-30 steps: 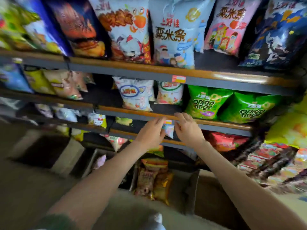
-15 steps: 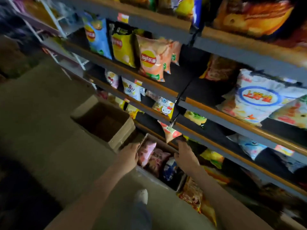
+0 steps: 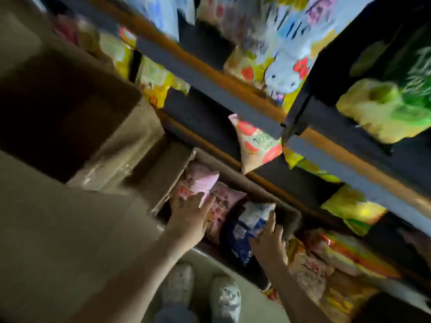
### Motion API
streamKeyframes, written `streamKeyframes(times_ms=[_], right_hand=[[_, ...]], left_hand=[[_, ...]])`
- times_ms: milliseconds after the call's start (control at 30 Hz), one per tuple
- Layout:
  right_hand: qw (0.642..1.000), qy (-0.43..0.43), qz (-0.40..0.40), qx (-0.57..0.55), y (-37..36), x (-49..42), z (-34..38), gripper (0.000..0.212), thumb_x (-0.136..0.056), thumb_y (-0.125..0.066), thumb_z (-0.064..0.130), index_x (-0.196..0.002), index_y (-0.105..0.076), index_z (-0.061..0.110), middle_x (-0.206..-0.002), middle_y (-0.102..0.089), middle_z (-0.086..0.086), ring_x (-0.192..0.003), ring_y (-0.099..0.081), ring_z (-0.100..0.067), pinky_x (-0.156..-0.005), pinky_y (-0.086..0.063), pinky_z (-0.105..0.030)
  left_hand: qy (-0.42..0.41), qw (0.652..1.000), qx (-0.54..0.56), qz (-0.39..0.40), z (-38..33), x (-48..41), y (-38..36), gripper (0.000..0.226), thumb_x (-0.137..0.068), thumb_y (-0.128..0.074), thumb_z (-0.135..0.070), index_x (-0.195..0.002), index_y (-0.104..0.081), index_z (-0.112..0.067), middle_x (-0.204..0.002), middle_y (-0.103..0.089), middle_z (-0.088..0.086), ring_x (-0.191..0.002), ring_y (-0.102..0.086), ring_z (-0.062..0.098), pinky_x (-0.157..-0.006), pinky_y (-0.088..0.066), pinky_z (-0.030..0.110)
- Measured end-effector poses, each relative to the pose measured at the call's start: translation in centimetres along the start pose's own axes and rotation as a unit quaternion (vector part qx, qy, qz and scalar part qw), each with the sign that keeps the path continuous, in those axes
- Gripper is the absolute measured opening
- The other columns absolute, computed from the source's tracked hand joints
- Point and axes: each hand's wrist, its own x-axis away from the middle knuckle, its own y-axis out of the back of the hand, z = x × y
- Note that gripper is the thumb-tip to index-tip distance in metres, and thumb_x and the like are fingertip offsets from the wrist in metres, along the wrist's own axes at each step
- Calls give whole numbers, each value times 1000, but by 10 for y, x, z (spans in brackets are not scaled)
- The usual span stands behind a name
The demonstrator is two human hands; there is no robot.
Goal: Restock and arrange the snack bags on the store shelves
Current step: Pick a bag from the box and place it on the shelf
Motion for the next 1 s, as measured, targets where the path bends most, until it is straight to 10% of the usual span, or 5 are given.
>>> streamKeyframes(times_ms=[233, 467, 700, 800, 1000], right_hand=[[970, -83, 9, -226, -92, -78, -61, 142, -55, -90, 45, -149, 16, 30, -154, -19, -14, -137, -31, -37, -107, -35, -52], [993, -22, -49, -102, -119, -70, -51, 102, -85, -65, 29, -149, 14, 34, -143, -26, -16, -118, -49, -43, -92, -47, -53], [994, 70, -81, 25, -56, 26, -25, 108, -78, -71, 33, -151, 9, 30, -151, -19, -4, -123, -34, -33, -94, -41, -49], [984, 127, -99, 75, -3, 92, -4, 108, -73, -73, 23, -152, 1, 27, -150, -26, -9, -124, -37, -37, -95, -40, -52], [977, 191, -78, 60, 138, 221, 26, 97, -75, -65, 38, -152, -7, 28, -152, -21, -10, -133, -24, -39, -108, -28, -55]], left_hand=[[36, 979, 143, 139, -12, -4, -153, 63, -95, -44, -20, -151, -18, -32, -145, -33, 10, -132, -35, 27, -104, -39, 36], [151, 897, 374, 181, -47, -21, -196, 60, -95, -43, -28, -151, -22, -26, -140, -46, 21, -129, -44, 31, -109, -33, 37], [267, 749, 598, 96, -77, -6, -87, 59, -83, -70, -22, -126, -36, -43, -123, -61, -5, -110, -60, 2, -97, -46, 31], [349, 685, 639, 29, -114, 11, -10, 72, -72, -81, -13, -127, -34, -19, -111, -65, 4, -93, -67, 6, -80, -54, 25], [349, 685, 639, -24, -191, 40, 158, 64, -69, -86, -19, -117, -44, -19, -106, -65, 0, -90, -65, 6, -86, -55, 29]])
